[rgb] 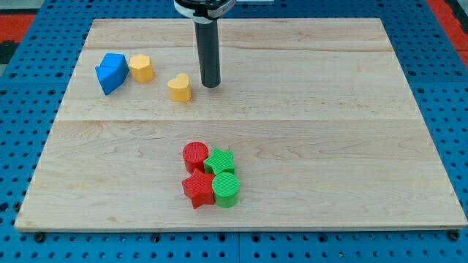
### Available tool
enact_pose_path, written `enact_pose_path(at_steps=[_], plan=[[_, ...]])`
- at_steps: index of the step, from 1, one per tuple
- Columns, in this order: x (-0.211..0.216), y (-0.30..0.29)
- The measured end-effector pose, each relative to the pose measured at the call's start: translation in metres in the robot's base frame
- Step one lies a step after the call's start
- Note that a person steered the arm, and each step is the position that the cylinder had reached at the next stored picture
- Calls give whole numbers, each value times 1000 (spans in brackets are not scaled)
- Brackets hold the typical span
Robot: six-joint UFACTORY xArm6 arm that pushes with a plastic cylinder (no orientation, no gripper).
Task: Slide yellow heart closer to group of blocks
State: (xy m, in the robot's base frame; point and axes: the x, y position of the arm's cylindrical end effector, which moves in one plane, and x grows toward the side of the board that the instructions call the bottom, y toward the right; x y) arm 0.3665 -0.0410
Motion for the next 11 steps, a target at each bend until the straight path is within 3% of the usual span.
enact_pose_path(at_steps=[3, 5, 7, 9, 11], plan=[[0, -111], [34, -47], [62, -146], [47, -154], [81, -136]])
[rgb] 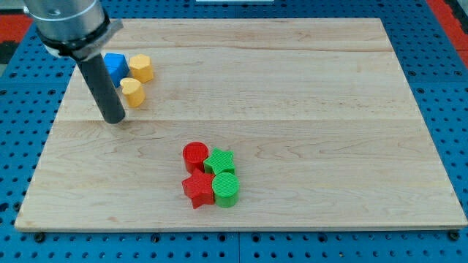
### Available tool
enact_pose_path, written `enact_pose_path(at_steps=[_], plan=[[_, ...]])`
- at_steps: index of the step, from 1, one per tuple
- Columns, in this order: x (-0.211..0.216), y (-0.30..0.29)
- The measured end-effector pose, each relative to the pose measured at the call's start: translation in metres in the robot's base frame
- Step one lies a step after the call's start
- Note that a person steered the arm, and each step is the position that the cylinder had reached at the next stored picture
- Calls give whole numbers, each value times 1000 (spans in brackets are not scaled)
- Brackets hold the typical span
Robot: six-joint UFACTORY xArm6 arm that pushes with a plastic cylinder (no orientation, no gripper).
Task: Slide yellow heart closer to group of blocks
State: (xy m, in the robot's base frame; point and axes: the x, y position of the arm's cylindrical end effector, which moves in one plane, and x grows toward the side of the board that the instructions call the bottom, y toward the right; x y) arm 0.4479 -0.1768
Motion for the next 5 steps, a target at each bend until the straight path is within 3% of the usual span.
enact_pose_path(at_steps=[1, 3, 5], plan=[[-6, 29], [-50, -10], [-54, -14]])
